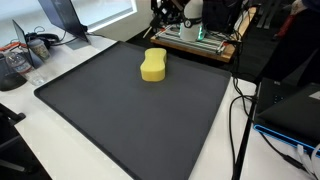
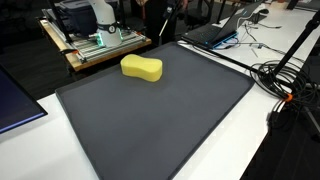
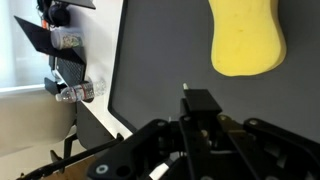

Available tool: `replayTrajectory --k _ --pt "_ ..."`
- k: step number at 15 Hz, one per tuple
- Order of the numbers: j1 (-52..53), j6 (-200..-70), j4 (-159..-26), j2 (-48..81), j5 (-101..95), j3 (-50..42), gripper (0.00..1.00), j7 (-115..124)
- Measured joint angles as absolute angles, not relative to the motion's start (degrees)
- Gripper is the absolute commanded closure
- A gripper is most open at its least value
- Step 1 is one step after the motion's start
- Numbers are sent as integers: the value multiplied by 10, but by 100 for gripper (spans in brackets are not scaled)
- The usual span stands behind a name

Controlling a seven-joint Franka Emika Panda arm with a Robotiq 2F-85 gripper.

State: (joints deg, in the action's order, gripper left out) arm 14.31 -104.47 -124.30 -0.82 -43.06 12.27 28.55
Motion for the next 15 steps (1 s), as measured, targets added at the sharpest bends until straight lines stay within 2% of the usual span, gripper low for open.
replayTrajectory --k 3,4,8,15 --pt "122 -1066 -1272 -66 -406 108 88 262" --pt "122 -1068 -1278 -71 -404 108 97 262" --pt "111 -1081 -1263 -75 -376 99 97 253" --pt "30 -1097 -1159 -106 -178 5 97 68"
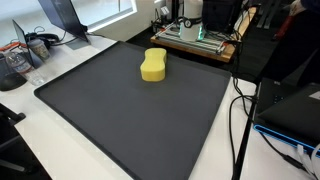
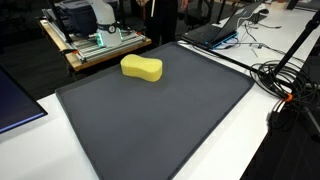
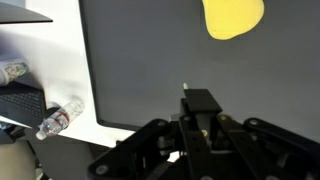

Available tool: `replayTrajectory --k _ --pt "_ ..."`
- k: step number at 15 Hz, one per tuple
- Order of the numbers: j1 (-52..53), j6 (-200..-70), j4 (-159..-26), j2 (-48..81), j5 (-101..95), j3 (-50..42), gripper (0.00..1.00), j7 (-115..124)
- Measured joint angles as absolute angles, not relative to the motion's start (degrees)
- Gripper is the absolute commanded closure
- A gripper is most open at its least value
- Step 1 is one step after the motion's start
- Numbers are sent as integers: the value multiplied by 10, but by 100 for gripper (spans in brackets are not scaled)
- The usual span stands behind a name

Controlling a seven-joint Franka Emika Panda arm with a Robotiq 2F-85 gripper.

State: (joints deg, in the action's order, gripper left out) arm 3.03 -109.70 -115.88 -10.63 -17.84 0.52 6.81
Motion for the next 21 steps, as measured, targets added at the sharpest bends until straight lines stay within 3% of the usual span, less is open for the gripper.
replayTrajectory --k 11,21 --pt "-66 -1095 -1134 15 91 -90 97 -101" --pt "-128 -1151 -1180 43 194 -117 97 -237"
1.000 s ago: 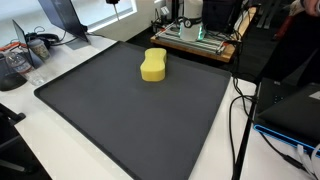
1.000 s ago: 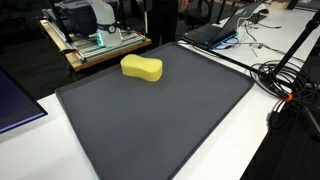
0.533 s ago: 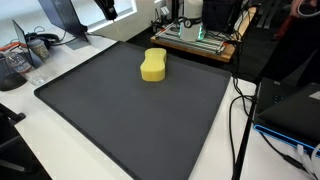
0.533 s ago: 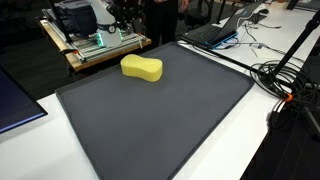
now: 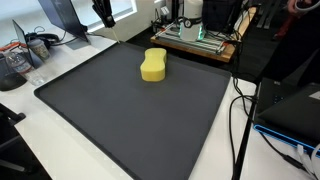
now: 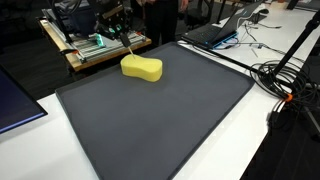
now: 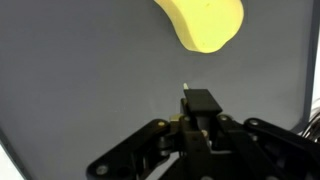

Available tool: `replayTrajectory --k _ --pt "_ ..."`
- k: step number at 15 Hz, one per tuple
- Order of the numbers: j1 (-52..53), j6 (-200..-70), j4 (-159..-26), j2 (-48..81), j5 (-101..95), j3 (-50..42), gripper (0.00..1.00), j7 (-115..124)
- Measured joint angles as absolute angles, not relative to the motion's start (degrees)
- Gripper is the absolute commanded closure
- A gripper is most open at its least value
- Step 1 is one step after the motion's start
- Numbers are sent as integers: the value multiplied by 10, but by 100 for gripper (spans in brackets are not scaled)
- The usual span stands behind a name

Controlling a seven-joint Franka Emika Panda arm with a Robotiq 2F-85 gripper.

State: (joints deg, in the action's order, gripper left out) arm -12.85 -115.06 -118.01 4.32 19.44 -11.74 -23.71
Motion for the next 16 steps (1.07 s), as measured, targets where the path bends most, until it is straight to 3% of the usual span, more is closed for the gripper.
replayTrajectory --k 3,4,8,9,16 --pt "-139 -1190 -1218 43 206 -123 97 -292" --pt "-144 -1198 -1232 42 219 -125 88 -315" --pt "-158 -1200 -1265 35 253 -131 88 -367" --pt "-158 -1200 -1266 33 254 -130 97 -367" --pt "-161 -1195 -1282 43 255 -136 97 -416"
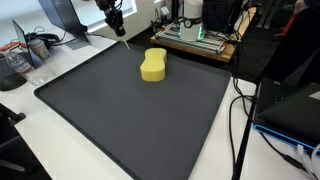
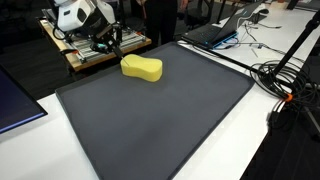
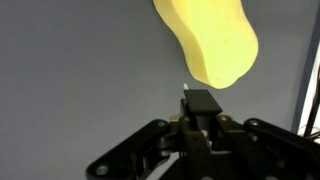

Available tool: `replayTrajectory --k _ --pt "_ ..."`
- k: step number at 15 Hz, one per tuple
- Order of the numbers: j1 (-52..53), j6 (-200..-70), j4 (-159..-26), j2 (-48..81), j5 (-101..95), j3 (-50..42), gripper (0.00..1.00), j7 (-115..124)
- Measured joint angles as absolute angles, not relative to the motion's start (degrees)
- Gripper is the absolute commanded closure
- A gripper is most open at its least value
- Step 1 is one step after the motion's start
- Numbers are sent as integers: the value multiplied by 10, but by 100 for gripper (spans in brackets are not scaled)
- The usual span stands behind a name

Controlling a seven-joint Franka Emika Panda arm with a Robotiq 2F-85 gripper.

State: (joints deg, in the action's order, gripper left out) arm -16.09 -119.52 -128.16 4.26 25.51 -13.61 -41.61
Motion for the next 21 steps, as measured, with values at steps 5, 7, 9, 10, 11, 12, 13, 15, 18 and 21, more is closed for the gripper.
replayTrajectory --k 5,7,9,10,11,12,13,15,18,21 --pt "-188 -1237 -1342 25 292 -161 97 -540" --pt "-199 -1243 -1368 7 313 -175 97 -585" --pt "-207 -1246 -1395 -14 333 -191 97 -623" --pt "-209 -1251 -1409 -24 342 -199 97 -639" --pt "-211 -1260 -1425 -34 354 -208 97 -652" --pt "-212 -1272 -1441 -44 369 -215 97 -664" --pt "-212 -1287 -1457 -54 383 -222 97 -675" --pt "-213 -1322 -1490 -72 405 -233 97 -689" --pt "-213 -1377 -1543 -102 410 -238 97 -697" --pt "-206 -1438 -1592 -139 410 -234 97 -699"
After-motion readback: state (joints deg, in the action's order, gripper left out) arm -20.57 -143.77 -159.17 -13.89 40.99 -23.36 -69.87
